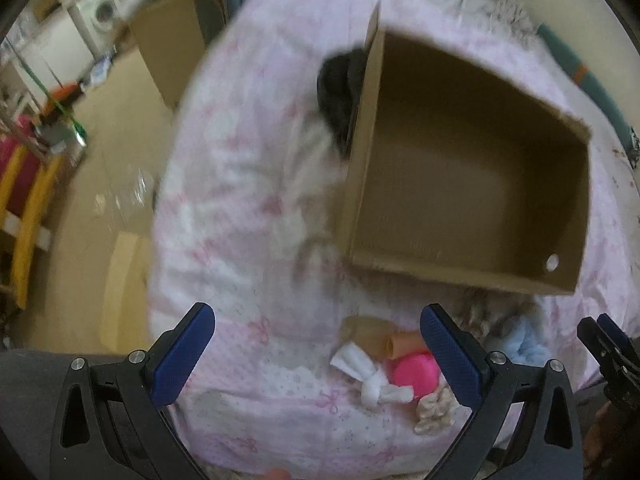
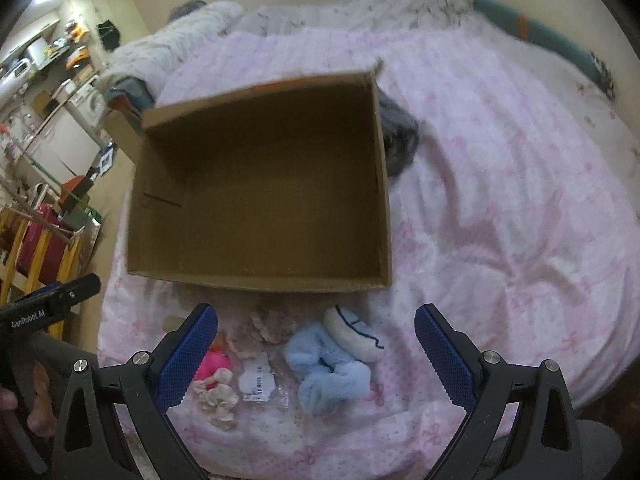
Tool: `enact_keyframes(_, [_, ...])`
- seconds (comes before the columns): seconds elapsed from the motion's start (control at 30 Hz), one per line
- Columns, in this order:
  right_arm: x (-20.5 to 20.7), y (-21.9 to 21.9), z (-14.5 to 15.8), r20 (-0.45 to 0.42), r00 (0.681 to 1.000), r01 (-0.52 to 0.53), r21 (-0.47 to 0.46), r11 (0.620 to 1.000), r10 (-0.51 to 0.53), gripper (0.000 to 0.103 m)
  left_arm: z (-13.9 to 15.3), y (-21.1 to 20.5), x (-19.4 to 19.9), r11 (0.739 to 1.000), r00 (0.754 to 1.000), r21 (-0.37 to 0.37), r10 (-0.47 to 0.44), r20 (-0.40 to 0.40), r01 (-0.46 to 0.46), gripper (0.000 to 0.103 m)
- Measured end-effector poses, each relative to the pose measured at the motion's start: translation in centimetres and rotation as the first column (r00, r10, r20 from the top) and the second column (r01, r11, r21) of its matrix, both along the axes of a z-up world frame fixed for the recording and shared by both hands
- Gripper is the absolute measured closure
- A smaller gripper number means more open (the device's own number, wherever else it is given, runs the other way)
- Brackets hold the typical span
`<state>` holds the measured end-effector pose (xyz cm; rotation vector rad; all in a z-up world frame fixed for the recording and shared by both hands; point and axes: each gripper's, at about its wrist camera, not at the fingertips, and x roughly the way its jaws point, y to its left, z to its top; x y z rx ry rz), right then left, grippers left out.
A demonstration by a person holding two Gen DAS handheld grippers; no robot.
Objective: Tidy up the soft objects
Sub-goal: 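Grasp the light blue plush toy with the right gripper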
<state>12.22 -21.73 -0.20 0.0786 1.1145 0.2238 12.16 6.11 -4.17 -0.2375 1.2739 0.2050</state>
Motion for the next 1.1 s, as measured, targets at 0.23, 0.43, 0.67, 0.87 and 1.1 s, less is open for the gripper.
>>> enact_keyframes(0.23, [0.5,-2.0,-4.5,-0.105,0.988,0.117,-0.013,0.993,-0.118,0.0,-6.6,-0.7,1.3,0.986,0.986,-0.163,-0.046,-0.162,0.02,0.054])
enact_keyframes(0.43, [0.3,-2.0,-4.6,-0.081,0.99,0.114,-0.026,0.993,-0.116,0.0,-9.1,-2.2,2.2,0.975,0.973,-0.213,-0.109,-0.203,0.065,0.055])
enact_keyframes(0.67, [0.4,-1.4,-5.3,-0.093,0.991,0.093,-0.042,0.995,-0.097,0.0,-10.2,-4.6,2.5,0.968,0.96,-0.193,-0.197,-0.2,0.158,0.082])
enact_keyframes(0.87, [0.5,-1.3,-5.6,-0.098,0.991,0.088,-0.045,0.995,-0.092,0.0,-6.9,-4.9,2.4,0.953,0.972,-0.251,-0.206,-0.115,0.172,0.091])
enact_keyframes(1.1, [0.5,-1.7,-5.6,-0.099,0.99,0.099,-0.035,0.994,-0.102,0.0,-3.8,-3.8,1.6,0.952,0.989,-0.28,-0.142,-0.049,0.123,0.09])
